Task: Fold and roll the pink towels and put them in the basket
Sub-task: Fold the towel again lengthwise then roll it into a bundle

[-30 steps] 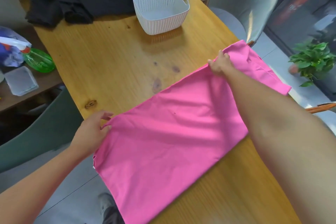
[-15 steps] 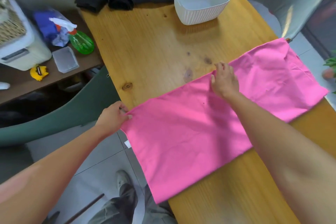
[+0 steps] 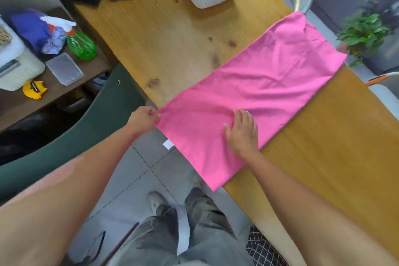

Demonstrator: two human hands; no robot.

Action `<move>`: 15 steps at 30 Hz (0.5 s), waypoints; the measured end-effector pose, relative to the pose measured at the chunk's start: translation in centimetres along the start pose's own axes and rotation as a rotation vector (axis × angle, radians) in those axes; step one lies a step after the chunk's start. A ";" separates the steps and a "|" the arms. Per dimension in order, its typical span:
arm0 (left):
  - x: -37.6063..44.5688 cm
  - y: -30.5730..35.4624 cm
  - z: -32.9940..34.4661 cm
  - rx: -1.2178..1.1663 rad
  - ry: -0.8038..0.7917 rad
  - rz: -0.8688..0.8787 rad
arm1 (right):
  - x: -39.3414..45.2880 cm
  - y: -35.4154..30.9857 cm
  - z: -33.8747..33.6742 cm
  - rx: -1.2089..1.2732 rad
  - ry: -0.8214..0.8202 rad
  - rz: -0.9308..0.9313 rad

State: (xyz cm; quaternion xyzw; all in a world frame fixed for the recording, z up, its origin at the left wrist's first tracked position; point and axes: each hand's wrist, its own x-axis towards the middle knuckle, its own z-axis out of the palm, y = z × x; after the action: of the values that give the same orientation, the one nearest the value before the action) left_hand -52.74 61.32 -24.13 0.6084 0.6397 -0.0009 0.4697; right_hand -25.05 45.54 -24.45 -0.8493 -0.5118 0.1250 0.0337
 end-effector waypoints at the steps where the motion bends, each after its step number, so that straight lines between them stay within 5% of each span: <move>1: -0.1 0.1 -0.2 0.018 -0.004 0.011 | -2.0 -1.0 0.4 0.030 -0.021 0.009; 6: -0.3 0.5 -1.1 0.003 -0.090 0.067 | -10.9 -5.7 3.6 -0.058 -0.166 -0.079; 15: -3.2 2.6 -3.0 -0.613 -0.526 -0.009 | -13.2 -10.2 4.1 -0.026 -0.031 0.041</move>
State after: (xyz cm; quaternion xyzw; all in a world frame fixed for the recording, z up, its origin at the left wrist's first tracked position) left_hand -53.08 61.22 -19.02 0.4162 0.4708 0.0322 0.7772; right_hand -40.74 38.51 -24.15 -0.8580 -0.4962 0.1323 0.0121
